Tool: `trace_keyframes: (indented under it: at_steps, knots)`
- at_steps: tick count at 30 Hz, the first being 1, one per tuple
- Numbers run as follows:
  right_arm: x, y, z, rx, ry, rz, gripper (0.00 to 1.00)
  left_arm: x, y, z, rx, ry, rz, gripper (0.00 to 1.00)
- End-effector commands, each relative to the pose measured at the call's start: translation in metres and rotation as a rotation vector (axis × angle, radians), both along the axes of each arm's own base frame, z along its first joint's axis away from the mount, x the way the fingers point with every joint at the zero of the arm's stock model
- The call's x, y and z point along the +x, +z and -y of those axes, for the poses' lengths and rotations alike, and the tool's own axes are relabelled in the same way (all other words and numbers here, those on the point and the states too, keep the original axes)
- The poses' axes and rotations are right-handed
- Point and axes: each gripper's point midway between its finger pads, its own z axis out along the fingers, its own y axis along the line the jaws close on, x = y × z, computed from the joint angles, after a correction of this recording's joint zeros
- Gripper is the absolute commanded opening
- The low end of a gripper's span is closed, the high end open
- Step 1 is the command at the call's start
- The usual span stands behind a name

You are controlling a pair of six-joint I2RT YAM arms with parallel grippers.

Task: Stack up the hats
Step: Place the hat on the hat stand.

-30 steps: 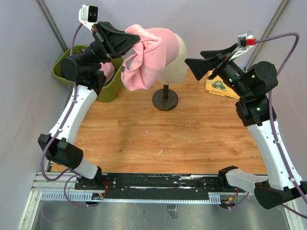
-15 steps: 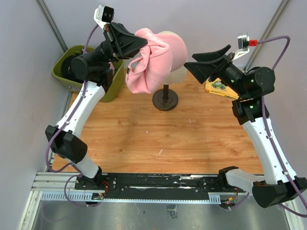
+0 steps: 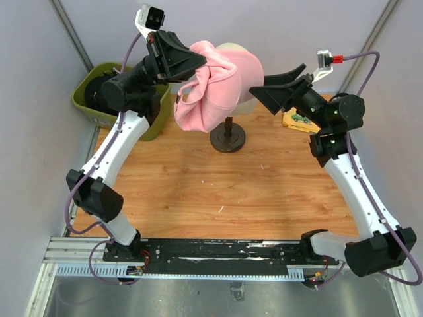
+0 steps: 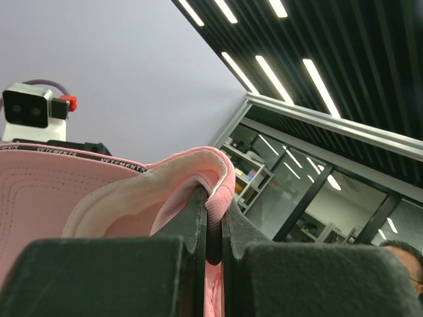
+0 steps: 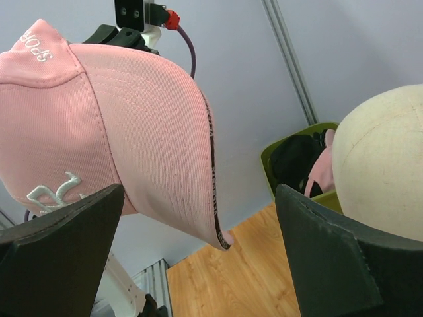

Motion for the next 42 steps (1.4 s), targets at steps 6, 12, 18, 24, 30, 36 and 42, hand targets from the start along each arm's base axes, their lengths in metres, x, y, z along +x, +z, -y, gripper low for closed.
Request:
trace_keyframes:
  at_steps: [6, 12, 18, 24, 30, 36, 42]
  knots:
    - [-0.017, 0.011, -0.005, 0.110, 0.178, 0.014, 0.86, -0.011, 0.005, -0.002, -0.040, -0.035, 0.051, 0.01]
    - [-0.015, 0.001, -0.009, 0.145, 0.256, -0.035, 0.62, 0.002, 0.004, -0.001, -0.087, -0.057, 0.041, 0.00]
    - [-0.015, 0.001, -0.010, 0.147, 0.264, -0.044, 0.23, 0.012, 0.005, 0.001, -0.106, -0.075, 0.048, 0.01]
    - [-0.010, -0.003, -0.007, 0.156, 0.253, -0.069, 0.01, 0.038, 0.000, -0.006, -0.115, -0.027, 0.017, 0.01]
    - [0.006, -0.001, 0.006, 0.200, 0.154, -0.113, 0.01, 0.110, -0.009, -0.059, -0.192, 0.288, -0.128, 0.01]
    - [0.044, 0.008, 0.016, 0.323, 0.051, -0.163, 0.01, 0.156, -0.011, -0.085, -0.217, 0.504, -0.183, 0.16]
    - [0.080, 0.020, 0.029, 0.447, -0.042, -0.179, 0.00, 0.204, -0.026, -0.089, -0.180, 0.627, -0.246, 0.26]
